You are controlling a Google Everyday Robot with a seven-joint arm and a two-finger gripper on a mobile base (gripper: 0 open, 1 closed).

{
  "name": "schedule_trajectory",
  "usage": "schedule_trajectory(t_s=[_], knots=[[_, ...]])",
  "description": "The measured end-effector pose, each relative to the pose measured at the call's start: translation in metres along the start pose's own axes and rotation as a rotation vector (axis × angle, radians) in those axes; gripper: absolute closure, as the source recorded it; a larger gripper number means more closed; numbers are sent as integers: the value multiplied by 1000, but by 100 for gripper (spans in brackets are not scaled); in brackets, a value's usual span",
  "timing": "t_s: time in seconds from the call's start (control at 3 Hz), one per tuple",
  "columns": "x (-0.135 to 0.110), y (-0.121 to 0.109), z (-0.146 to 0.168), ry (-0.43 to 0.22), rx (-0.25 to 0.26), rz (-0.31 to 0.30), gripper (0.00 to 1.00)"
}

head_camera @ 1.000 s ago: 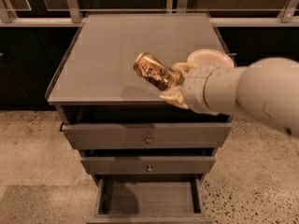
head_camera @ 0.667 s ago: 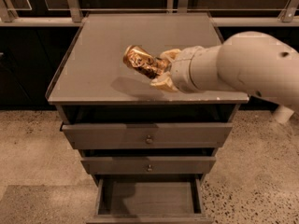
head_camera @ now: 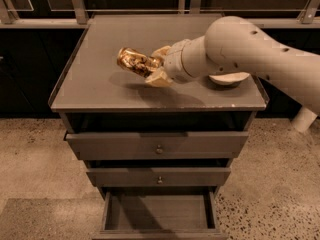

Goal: Pick orange can from bottom drawer and place on counter

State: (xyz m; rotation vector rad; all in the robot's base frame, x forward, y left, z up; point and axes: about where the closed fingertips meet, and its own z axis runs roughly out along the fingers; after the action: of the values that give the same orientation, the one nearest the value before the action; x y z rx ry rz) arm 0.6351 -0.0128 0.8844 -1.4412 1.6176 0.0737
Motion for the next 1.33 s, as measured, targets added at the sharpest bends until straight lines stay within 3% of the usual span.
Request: schedule_trajectory(t_s=[0.33,1.33], knots=[[9,-2,29,-29,-50,16,100],[11,-3,33,-32,-54,20,35]])
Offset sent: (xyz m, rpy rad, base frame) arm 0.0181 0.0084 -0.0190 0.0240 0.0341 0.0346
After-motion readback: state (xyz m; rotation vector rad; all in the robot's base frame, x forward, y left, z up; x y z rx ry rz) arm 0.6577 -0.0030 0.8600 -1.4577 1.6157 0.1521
